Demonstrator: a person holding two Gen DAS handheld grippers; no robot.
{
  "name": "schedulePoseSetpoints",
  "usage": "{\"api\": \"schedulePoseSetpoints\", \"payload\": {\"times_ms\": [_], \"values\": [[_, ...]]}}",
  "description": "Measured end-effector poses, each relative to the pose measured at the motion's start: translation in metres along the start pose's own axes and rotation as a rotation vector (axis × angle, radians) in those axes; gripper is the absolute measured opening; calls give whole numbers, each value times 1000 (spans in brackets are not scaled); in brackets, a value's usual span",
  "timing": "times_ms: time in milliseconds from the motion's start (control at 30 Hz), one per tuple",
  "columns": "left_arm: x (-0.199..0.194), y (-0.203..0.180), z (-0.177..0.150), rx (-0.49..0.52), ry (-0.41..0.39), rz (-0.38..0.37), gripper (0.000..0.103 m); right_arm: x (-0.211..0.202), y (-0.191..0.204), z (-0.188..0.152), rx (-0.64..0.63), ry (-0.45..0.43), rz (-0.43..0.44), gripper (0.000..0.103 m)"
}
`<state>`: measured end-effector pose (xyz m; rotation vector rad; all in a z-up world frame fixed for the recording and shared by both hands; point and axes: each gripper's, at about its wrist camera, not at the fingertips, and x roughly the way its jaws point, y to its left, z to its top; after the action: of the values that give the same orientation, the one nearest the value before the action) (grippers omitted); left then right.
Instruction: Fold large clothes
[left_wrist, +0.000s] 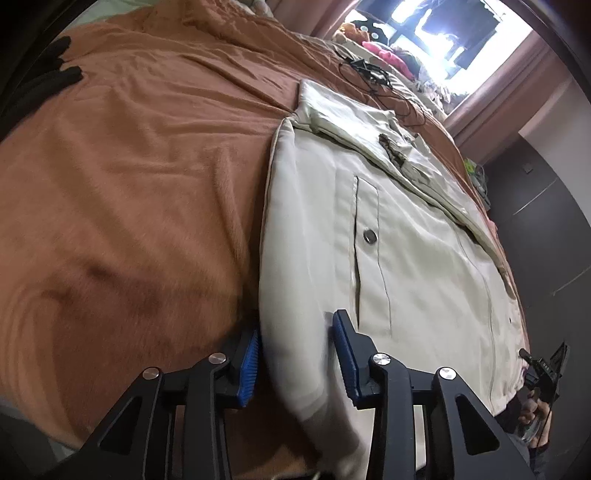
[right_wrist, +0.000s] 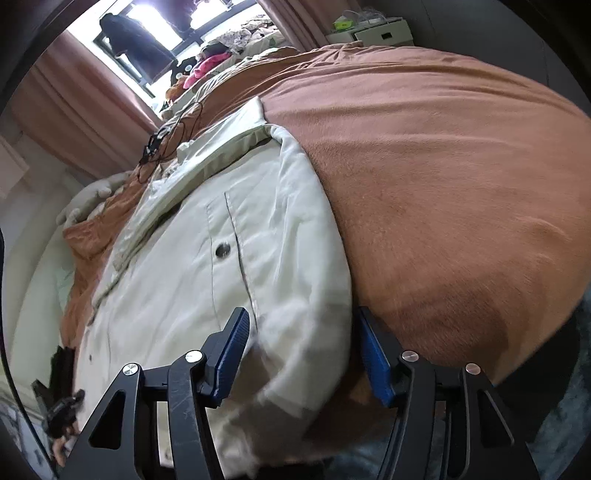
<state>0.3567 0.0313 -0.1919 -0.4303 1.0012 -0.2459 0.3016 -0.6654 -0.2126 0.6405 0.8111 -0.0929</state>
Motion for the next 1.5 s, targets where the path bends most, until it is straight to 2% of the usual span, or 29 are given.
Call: {"api": "schedulePoseSetpoints", "payload": {"times_ms": [67,167,300,367,433,467,500,600,867,1100,1500], "values": [[5,3,6,-18,5,-11,34,5,-1,6,12,2,18,60],[9,8,7,-61,28,-69,24,8,-2,9,41,9,53,59],[4,7,-10,-76,46,-146,23,6,-6,-2,54,45,158,59],[1,4,-19,-74,52,-163,23,6,-4,-7,39,54,179,56],[0,-2,-26,-52,68,-149,23,6,-2,-11,24,66,173,47],[0,-5,-28,-45,74,-136,21,7,-2,-12,18,73,163,26],[-3,-8,-29,-42,74,-119,14,8,-2,-14,20,88,168,11],[-12,-10,-30,-54,51,-94,7,0,-3,-16,36,70,171,6],[-64,-15,-27,-82,-65,-140,5,-52,26,-12,-16,-27,202,5],[-120,-10,-32,-115,-147,-204,5,-110,57,-13,-87,-95,267,5],[-216,-7,-55,-134,-273,-292,5,-194,89,-41,-170,-168,368,5]]}}
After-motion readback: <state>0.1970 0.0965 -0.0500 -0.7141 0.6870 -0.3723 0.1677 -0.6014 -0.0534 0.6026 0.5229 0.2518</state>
